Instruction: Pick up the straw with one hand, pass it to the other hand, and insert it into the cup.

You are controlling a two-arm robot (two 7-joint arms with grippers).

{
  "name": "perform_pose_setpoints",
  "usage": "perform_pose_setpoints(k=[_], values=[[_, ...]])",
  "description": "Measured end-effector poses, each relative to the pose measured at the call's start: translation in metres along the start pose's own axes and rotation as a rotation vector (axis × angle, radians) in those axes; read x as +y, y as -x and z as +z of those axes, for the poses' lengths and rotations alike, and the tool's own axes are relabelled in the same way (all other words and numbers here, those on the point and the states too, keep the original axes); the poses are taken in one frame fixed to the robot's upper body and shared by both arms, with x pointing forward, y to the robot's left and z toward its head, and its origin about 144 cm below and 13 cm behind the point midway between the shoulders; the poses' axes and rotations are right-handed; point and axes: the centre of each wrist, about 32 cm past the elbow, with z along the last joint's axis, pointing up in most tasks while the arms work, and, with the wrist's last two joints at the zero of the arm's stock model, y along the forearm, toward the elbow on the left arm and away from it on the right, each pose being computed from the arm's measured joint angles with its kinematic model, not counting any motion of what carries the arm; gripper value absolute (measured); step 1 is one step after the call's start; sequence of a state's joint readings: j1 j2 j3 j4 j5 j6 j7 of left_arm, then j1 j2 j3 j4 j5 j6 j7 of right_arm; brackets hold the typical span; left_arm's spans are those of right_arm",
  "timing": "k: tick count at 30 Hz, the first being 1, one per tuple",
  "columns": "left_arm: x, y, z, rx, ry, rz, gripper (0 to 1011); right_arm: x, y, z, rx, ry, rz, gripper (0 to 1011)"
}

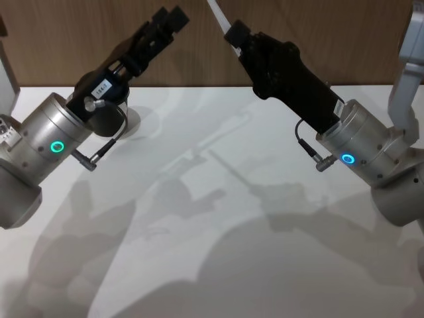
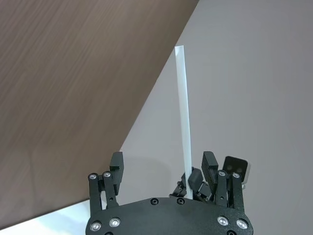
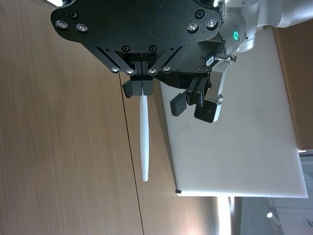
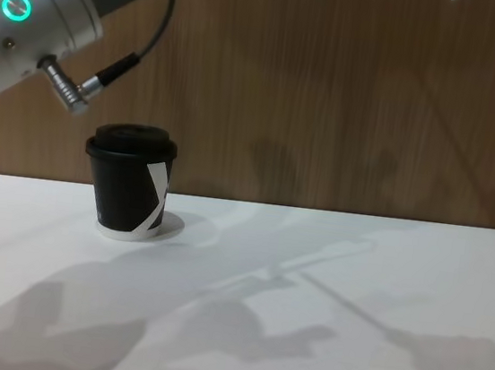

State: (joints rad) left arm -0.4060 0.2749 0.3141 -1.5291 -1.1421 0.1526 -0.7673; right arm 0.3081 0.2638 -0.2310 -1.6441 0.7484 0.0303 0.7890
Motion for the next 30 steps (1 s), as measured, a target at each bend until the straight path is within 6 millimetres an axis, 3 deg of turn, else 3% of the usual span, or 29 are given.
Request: perform_pose_setpoints(k=[30], values=[[-0.027, -0.01, -0.004, 0.035, 0.031, -0.117, 1003, 0.0, 0.0, 0.0, 0.0, 0.0, 0.0, 6]])
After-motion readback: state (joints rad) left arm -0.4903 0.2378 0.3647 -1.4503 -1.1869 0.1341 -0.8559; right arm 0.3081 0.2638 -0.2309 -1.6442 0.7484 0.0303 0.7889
